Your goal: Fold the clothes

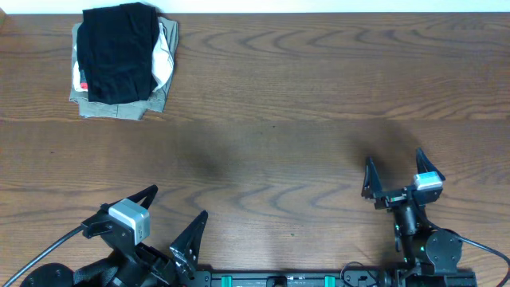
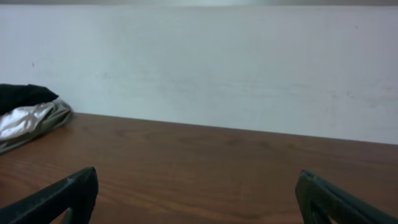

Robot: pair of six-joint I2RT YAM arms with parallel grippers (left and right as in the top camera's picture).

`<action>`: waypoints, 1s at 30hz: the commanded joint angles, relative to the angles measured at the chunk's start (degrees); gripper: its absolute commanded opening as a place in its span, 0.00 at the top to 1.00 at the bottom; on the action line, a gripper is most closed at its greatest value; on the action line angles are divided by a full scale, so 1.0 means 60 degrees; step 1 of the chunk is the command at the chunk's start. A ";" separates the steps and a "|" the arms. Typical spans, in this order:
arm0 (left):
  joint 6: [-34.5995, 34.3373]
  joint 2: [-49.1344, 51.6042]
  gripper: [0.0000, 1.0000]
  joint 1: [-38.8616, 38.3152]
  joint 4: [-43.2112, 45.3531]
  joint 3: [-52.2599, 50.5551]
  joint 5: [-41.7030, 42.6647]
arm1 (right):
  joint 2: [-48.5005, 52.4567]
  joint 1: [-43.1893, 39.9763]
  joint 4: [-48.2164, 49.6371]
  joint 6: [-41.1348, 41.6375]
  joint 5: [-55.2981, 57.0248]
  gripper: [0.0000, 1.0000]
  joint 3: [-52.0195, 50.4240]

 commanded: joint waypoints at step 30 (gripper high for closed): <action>0.0135 -0.0015 0.02 0.0018 0.0011 -0.0007 0.0091 | -0.0062 -0.0025 -0.1177 -0.1891 -0.0379 0.01 -0.0324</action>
